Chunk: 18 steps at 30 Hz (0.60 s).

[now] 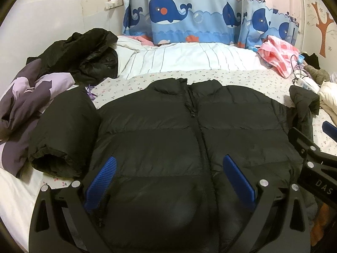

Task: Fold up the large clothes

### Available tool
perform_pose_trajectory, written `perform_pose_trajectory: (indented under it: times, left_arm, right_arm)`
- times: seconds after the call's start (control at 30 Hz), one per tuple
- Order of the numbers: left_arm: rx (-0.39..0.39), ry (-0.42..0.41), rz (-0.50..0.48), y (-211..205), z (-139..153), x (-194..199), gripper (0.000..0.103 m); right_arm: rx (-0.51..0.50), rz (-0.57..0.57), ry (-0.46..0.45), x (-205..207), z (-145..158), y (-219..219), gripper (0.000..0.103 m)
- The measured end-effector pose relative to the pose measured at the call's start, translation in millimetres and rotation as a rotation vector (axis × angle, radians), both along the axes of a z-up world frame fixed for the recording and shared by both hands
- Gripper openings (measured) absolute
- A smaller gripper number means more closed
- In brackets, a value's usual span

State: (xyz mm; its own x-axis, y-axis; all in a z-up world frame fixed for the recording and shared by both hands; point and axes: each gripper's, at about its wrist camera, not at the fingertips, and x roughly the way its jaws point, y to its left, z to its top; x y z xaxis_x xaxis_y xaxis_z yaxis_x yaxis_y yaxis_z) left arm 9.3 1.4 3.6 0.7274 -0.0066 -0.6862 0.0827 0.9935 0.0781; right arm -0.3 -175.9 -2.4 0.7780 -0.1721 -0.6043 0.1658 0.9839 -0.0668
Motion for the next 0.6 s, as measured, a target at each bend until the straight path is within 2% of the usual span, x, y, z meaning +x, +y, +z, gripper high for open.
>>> perform_pose_trajectory:
  times: [0.6]
  left_arm:
    - [0.009,0.002,0.004,4.9,-0.1,2.7,0.097]
  right_arm:
    - [0.003,0.007,0.004,-1.1,-2.4,4.8,0.097]
